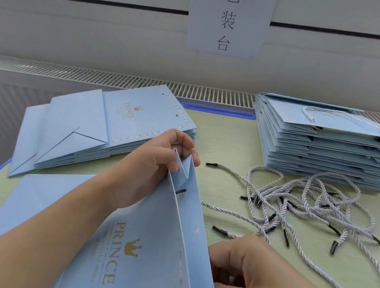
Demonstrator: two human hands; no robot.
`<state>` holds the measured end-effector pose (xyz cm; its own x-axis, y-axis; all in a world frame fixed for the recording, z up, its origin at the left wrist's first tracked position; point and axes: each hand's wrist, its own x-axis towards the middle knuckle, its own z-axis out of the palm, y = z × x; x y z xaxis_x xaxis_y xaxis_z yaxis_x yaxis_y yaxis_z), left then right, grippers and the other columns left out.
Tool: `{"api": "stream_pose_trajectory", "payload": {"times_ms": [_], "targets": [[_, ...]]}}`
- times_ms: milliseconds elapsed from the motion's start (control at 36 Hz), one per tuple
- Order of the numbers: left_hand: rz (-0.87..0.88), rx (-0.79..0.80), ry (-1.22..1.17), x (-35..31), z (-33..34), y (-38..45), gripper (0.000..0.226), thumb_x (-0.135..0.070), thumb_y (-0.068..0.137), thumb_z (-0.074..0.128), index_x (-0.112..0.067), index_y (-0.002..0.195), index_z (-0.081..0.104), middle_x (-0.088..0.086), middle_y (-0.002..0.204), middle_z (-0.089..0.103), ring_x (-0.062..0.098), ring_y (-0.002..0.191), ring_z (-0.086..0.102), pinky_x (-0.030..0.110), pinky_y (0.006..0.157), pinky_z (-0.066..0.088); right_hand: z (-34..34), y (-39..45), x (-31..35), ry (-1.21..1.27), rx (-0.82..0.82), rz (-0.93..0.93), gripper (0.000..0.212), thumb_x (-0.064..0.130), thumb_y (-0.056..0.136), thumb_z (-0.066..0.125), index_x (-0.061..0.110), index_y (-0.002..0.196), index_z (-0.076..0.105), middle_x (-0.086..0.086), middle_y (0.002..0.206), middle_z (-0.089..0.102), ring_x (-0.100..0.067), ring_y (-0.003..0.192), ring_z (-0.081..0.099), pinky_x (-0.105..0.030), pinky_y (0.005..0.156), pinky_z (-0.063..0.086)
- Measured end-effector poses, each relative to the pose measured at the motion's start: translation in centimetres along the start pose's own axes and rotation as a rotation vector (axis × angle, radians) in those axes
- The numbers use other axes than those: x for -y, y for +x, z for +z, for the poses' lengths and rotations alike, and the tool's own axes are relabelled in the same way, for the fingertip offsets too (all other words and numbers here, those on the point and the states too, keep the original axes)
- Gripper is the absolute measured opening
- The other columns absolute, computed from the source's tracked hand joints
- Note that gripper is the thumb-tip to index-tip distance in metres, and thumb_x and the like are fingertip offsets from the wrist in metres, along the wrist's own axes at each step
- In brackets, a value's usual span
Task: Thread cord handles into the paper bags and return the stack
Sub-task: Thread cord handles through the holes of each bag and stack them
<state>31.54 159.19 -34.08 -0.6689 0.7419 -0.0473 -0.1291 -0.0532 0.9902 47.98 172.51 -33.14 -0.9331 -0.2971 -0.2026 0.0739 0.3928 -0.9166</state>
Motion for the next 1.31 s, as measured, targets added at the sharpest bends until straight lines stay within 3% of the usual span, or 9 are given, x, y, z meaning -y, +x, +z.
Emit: {"api": "stream_pose_trajectory", "payload": {"times_ms": [83, 194, 361, 528, 694, 806, 944, 1139, 1306], "targets": [[0.0, 0.001, -0.009, 0.0, 0.1, 0.0, 0.045, -0.002, 0.051, 0.039, -0.01, 0.095, 0.047, 0.004, 0.079, 0.063, 0.015, 0.067, 0.052, 0.033, 0.066, 0.037, 0.6, 0.3, -0.5, 0.093, -0.024, 0.007, 0.021, 0.005, 0.084, 0.059, 0.017, 0.101, 0.064, -0.017, 0.084, 0.069, -0.017, 0.071, 0.053, -0.03, 0.066, 0.039], [0.0, 0.003, -0.015, 0.0, 0.1, 0.1, 0.046, -0.002, 0.051, 0.039, -0.009, 0.095, 0.047, 0.004, 0.079, 0.062, 0.015, 0.069, 0.052, 0.032, 0.066, 0.037, 0.5, 0.2, -0.7, 0.305, -0.043, 0.102, 0.022, 0.004, 0.073, 0.063, 0.022, 0.082, 0.054, -0.007, 0.067, 0.065, -0.019, 0.06, 0.054, -0.027, 0.058, 0.042], [-0.001, 0.001, -0.021, 0.0, 0.1, 0.2, 0.045, -0.001, 0.051, 0.039, -0.009, 0.095, 0.047, 0.004, 0.078, 0.062, 0.014, 0.067, 0.052, 0.028, 0.062, 0.04, -0.1, -0.5, 0.0, 0.427, -0.063, 0.128, 0.036, 0.015, 0.068, 0.06, 0.013, 0.098, 0.041, 0.001, 0.057, 0.061, -0.015, 0.049, 0.052, -0.022, 0.052, 0.041], [-0.002, -0.008, 0.003, 0.2, 0.2, 0.3, 0.045, -0.002, 0.05, 0.04, -0.009, 0.094, 0.047, 0.005, 0.079, 0.062, 0.017, 0.07, 0.05, 0.032, 0.066, 0.037, 1.1, -0.9, 0.5, 0.1, -0.237, 0.004, 0.04, 0.049, 0.051, 0.051, 0.056, 0.088, 0.037, 0.008, 0.054, 0.059, -0.002, 0.047, 0.048, -0.012, 0.054, 0.039], [-0.019, 0.02, 0.065, 0.3, 0.8, 0.2, 0.045, -0.002, 0.05, 0.041, -0.01, 0.094, 0.045, 0.002, 0.076, 0.062, 0.014, 0.065, 0.048, 0.022, 0.054, 0.041, 0.1, -0.6, 0.2, -0.203, -0.131, -0.059, 0.021, 0.012, 0.082, 0.057, 0.03, 0.087, 0.067, 0.007, 0.055, 0.049, -0.002, 0.051, 0.043, -0.012, 0.053, 0.031], [-0.02, 0.024, 0.071, 0.4, 0.8, 0.2, 0.045, -0.002, 0.05, 0.041, -0.009, 0.095, 0.045, 0.003, 0.077, 0.062, 0.015, 0.066, 0.048, 0.025, 0.057, 0.04, 0.0, -0.2, 0.1, -0.33, -0.052, -0.095, 0.027, 0.015, 0.086, 0.053, 0.034, 0.098, 0.069, -0.002, 0.076, 0.059, -0.017, 0.067, 0.052, -0.016, 0.059, 0.035], [-0.024, 0.037, 0.069, 0.4, 0.7, 0.2, 0.046, -0.001, 0.05, 0.041, -0.009, 0.095, 0.045, 0.002, 0.077, 0.063, 0.015, 0.067, 0.048, 0.022, 0.055, 0.041, 0.3, 0.0, 0.1, -0.433, -0.044, -0.108, 0.031, 0.017, 0.085, 0.054, 0.039, 0.103, 0.065, 0.007, 0.094, 0.064, -0.007, 0.086, 0.06, -0.025, 0.075, 0.047], [-0.033, 0.043, 0.003, 0.2, 0.2, 0.1, 0.047, 0.002, 0.05, 0.041, -0.009, 0.095, 0.045, 0.004, 0.076, 0.063, 0.017, 0.065, 0.049, 0.024, 0.055, 0.042, 0.5, -0.1, 0.3, -0.386, -0.071, -0.076, 0.02, 0.016, 0.085, 0.053, 0.029, 0.087, 0.067, 0.007, 0.074, 0.061, -0.005, 0.065, 0.053, -0.013, 0.061, 0.035], [-0.021, 0.018, -0.069, 0.1, -0.2, 0.1, 0.047, 0.002, 0.049, 0.04, -0.009, 0.094, 0.046, 0.006, 0.077, 0.061, 0.018, 0.067, 0.05, 0.032, 0.063, 0.037, 0.3, -0.5, 0.7, -0.038, -0.128, -0.023, 0.024, 0.025, 0.074, 0.061, 0.038, 0.087, 0.045, 0.011, 0.059, 0.055, -0.003, 0.054, 0.046, -0.011, 0.056, 0.035]]}}
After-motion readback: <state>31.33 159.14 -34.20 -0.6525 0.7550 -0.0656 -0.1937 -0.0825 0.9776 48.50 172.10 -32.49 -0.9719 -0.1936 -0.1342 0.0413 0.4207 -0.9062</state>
